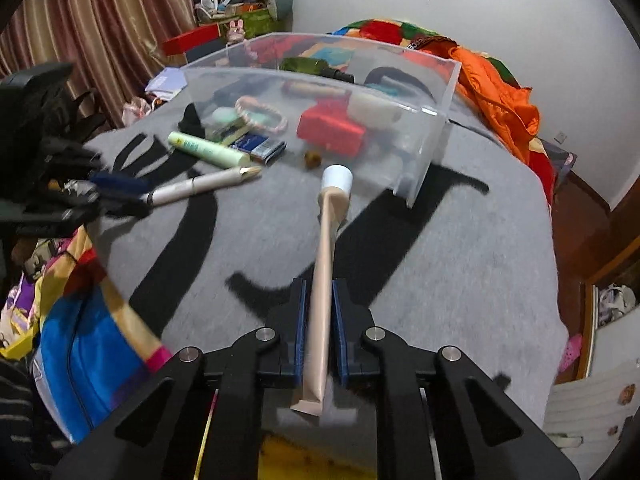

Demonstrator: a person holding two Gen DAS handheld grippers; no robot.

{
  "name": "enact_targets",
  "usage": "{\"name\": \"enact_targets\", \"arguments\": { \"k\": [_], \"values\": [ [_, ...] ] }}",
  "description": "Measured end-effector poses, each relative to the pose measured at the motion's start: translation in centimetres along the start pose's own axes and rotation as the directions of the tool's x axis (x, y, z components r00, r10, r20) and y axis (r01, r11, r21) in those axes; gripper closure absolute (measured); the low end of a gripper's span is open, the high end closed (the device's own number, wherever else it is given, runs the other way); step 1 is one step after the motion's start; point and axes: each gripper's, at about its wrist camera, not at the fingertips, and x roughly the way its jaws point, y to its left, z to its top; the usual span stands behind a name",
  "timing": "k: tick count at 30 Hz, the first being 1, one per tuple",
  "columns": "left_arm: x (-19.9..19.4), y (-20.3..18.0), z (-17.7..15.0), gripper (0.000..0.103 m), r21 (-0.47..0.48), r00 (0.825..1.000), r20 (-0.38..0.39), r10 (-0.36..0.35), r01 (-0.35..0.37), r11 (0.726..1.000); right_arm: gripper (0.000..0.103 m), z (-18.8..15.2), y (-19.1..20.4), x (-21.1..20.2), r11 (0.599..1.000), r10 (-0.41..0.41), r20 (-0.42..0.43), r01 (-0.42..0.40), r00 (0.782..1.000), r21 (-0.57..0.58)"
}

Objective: Organize objects
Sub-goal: 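Grasp white pen with left tool while right tool grasps foundation tube, then lift pen with left tool while right tool carries tube over the bin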

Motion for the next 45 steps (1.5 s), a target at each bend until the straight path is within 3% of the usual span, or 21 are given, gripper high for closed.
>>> {"name": "enact_targets", "arguments": {
  "k": [3,5,7,15,21,31,45],
  "values": [
    [1.1,-0.6,1.5,0.083,0.040,1.000,-0.011,-0.002,0.003,0.999,0.087,0.8,0.1,0.0,1.000,0.000,0.004,0.000,1.000,0.010],
    [1.9,-1.2,2.3,0.083,0.073,1.000,-0.016,0.005,-0.004,0.997,0.074,1.7,-0.1,0.4,1.000,0.005,0.015,-0.005,1.000,0.026],
    [2.4,-1.5,2.9,0.083,0.100,1.000,-0.016,0.009,-0.007,0.995,0.069,2.5,-0.1,0.9,1.000,-0.008,0.034,0.008,0.999,0.028],
    [2.6,-2.0,3.2,0.085,0.127,1.000,-0.004,0.024,-0.023,0.992,0.069,4.4,0.0,4.3,0.998,-0.009,-0.010,0.010,1.000,0.056],
    [2.7,-2.3,3.3,0.091,0.120,0.999,0.009,0.031,-0.032,0.992,0.074,4.1,0.3,4.1,0.997,-0.026,0.027,0.024,0.999,0.074],
    [1.2,-3.2,2.5,0.093,0.091,0.998,0.058,0.003,-0.008,0.996,0.074,3.0,0.1,1.4,0.989,-0.026,0.114,0.009,0.993,0.149],
    [-3.3,-2.6,3.1,0.093,-0.018,0.981,0.194,0.025,-0.022,1.000,0.074,5.1,1.3,-3.5,0.983,-0.038,0.278,-0.014,0.960,0.183]
  ]
}}
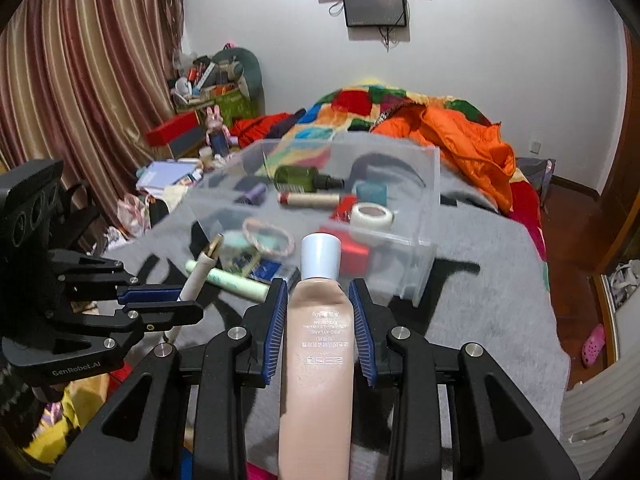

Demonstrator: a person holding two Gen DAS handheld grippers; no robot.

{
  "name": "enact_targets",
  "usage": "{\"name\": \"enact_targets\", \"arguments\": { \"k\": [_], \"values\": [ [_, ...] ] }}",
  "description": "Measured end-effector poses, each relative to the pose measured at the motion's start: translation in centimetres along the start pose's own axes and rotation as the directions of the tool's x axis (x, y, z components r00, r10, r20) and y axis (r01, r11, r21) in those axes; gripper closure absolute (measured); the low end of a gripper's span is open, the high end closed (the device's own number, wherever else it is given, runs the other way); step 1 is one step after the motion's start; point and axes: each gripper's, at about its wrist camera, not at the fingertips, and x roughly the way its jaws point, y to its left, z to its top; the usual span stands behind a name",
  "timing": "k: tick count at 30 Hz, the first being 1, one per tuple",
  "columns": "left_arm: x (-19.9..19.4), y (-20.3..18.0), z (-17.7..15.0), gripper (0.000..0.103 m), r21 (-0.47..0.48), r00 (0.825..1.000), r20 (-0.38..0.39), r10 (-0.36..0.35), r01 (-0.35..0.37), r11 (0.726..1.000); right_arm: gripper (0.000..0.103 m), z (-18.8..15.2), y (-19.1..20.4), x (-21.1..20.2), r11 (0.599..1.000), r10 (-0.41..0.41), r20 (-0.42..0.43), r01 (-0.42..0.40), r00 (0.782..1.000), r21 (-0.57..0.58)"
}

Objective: Organize objects
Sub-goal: 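Lift pen with left tool while right tool carries tube over the bin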

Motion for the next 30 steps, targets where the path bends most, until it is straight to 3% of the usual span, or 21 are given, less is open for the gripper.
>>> {"name": "enact_targets", "arguments": {
  "k": [16,30],
  "values": [
    [-1.9,1.6,3.4,0.093,-0.051,0.994,0.111,0.017,-0.012,0.999,0.074,4.1,0.9,-0.2,1.000,0.019,0.086,-0.020,0.996,0.002],
    [-0.6,3.9,6.6,0.093,-0.089,0.991,0.131,0.004,0.008,0.996,0.074,7.8,-0.9,3.9,1.000,-0.031,0.050,0.031,0.998,0.000]
  ]
}}
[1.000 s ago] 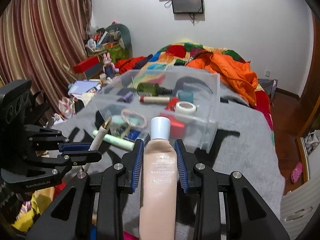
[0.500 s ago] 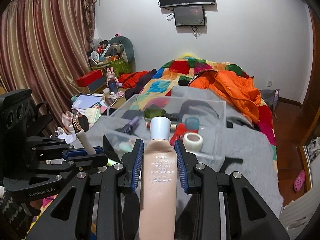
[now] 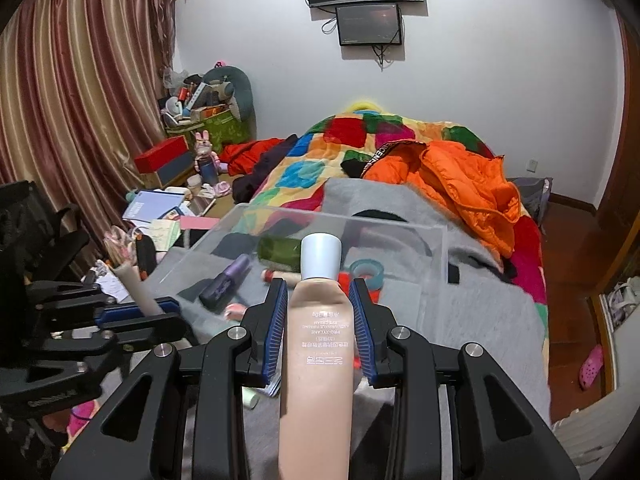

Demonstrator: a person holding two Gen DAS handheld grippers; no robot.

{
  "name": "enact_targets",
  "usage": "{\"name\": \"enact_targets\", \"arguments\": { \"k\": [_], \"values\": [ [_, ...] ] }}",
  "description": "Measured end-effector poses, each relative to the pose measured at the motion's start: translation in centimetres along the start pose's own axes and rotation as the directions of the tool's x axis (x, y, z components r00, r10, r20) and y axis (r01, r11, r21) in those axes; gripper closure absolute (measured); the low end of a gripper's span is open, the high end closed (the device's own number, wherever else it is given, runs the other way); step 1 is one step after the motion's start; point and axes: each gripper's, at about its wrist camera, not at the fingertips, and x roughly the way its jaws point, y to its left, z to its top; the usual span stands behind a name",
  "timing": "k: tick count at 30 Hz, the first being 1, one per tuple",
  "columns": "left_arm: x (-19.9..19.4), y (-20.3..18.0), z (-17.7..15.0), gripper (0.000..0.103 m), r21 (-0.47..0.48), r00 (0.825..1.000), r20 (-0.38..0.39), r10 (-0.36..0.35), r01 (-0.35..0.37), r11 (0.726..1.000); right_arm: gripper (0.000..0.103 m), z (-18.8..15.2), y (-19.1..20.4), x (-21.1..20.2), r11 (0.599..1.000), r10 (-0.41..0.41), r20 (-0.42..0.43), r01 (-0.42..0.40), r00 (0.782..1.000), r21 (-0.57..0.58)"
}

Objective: Organize objects
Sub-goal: 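Lift pen with left tool while right tool carries tube over the bin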

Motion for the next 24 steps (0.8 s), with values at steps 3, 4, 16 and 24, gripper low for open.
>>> {"name": "enact_targets", "arguments": {
  "k": [3,4,16,24],
  "values": [
    [-0.2,0.3,1.1,0.093,-0.010,1.000,0.010,-0.010,0.010,1.000,0.074,0.8,-0.1,0.6,1.000,-0.013,-0.006,0.013,1.000,-0.012],
    [-0.3,0.4,1.5,0.093,-0.010,1.000,0.014,-0.009,0.009,1.000,0.074,1.0,-0.2,0.8,1.000,-0.019,-0.005,0.019,1.000,-0.020],
    [-0.6,2.5,4.8,0.093,-0.055,0.997,0.074,0.036,-0.032,0.998,0.074,4.1,0.1,2.5,0.995,-0.048,0.020,0.049,0.999,-0.082],
    [2.8,4.0,3.5,0.093,-0.089,0.997,0.011,0.080,-0.079,0.993,0.074,3.7,1.2,5.6,0.982,-0.087,-0.031,0.080,0.996,-0.172]
  ]
}}
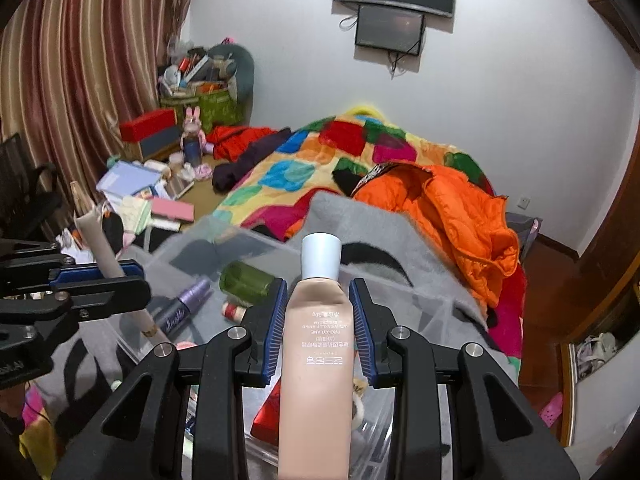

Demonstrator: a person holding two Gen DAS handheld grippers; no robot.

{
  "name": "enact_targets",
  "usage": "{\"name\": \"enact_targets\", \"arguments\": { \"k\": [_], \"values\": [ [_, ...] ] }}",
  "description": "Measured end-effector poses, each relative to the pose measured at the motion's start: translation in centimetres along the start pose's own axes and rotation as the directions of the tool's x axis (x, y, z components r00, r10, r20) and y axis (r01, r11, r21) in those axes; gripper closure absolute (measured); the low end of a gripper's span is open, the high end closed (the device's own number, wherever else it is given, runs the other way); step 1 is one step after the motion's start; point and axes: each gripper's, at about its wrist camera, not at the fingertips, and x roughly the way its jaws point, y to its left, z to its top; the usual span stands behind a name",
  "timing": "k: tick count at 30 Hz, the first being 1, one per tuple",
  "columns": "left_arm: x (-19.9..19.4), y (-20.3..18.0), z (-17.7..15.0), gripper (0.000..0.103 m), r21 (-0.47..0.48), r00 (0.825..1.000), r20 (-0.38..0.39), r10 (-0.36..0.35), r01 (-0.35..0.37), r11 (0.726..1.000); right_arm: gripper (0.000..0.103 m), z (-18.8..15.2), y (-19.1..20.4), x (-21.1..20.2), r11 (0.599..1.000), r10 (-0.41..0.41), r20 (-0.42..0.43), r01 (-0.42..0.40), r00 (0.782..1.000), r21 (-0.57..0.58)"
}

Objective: Organize objects
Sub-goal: 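Lift pen with left tool while right tool carries tube over the bin, then release pen into bin with left tool while right lowers tube inside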

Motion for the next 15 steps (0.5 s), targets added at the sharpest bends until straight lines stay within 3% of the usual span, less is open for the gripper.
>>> {"name": "enact_targets", "arguments": {
  "k": [15],
  "values": [
    [2.7,-0.2,-1.2,0.092,-0.007,0.996,-0.079,-0.033,0.033,0.999,0.074,-1.6,1.1,3.3,0.997,0.070,-0.152,-0.071,0.986,-0.002]
  ]
}}
